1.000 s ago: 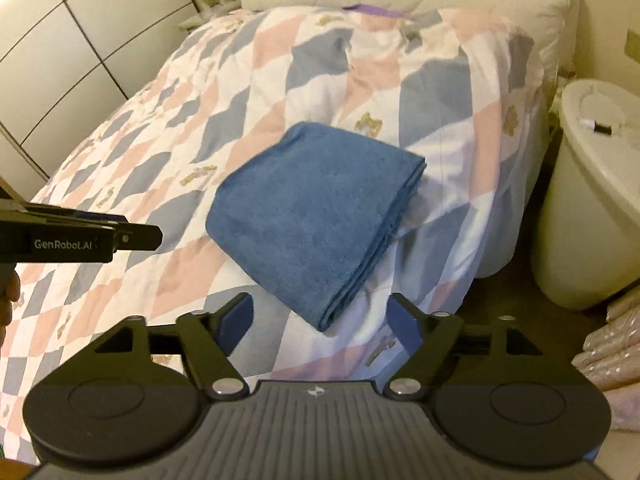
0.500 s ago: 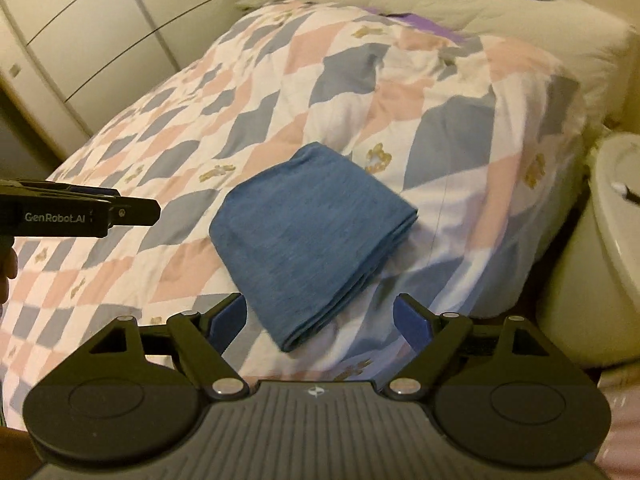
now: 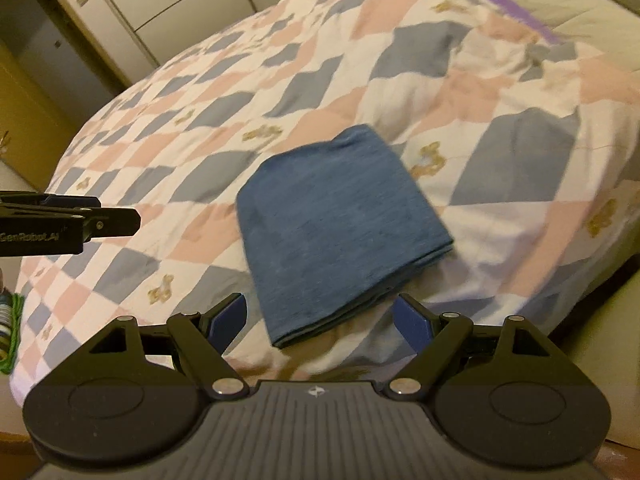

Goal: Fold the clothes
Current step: 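Lower both grippers onto the sides of the folded jeans and grasp them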

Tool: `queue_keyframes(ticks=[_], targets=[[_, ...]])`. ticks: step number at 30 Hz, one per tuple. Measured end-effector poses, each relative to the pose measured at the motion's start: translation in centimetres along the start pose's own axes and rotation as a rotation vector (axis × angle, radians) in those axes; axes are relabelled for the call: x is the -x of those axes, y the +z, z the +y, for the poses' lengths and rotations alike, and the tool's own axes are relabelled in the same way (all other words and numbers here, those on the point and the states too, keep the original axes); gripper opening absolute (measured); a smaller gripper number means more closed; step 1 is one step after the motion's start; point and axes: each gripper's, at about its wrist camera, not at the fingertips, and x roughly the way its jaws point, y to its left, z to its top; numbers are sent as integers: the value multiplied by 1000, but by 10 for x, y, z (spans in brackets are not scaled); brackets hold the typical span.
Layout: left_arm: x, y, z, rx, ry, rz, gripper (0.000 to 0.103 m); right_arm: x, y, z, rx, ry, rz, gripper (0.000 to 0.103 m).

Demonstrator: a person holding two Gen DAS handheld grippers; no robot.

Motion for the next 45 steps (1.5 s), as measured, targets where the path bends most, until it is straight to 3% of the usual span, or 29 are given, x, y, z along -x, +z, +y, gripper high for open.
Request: queue_keyframes(ticks=[10, 15, 20, 25, 31, 35, 39, 45], targets=[[-52, 15, 15, -48, -136, 51, 64, 0, 4, -25, -152, -101, -24, 83], [-69, 19, 25, -4, -116, 97, 64, -9, 12, -41, -213, -112, -6, 83], [-92, 19, 21, 83, -75, 156, 64, -31, 37, -53, -143, -100, 60, 83], [-114, 18, 21, 263, -37, 188, 64, -65, 75, -73, 1, -46, 163, 83], [-131, -14, 33, 532, -146, 132, 64, -94, 130, -107, 169, 41, 236, 84], [-149, -49, 43, 690, -208, 118, 65, -124, 151, -132, 183, 158, 302, 85], [-178, -74, 49, 794, -247, 128, 65, -167, 163, -152, 106, 299, 407, 88], [-219, -98, 58, 924, -333, 108, 65, -219, 166, -155, 59, 378, 488, 91]])
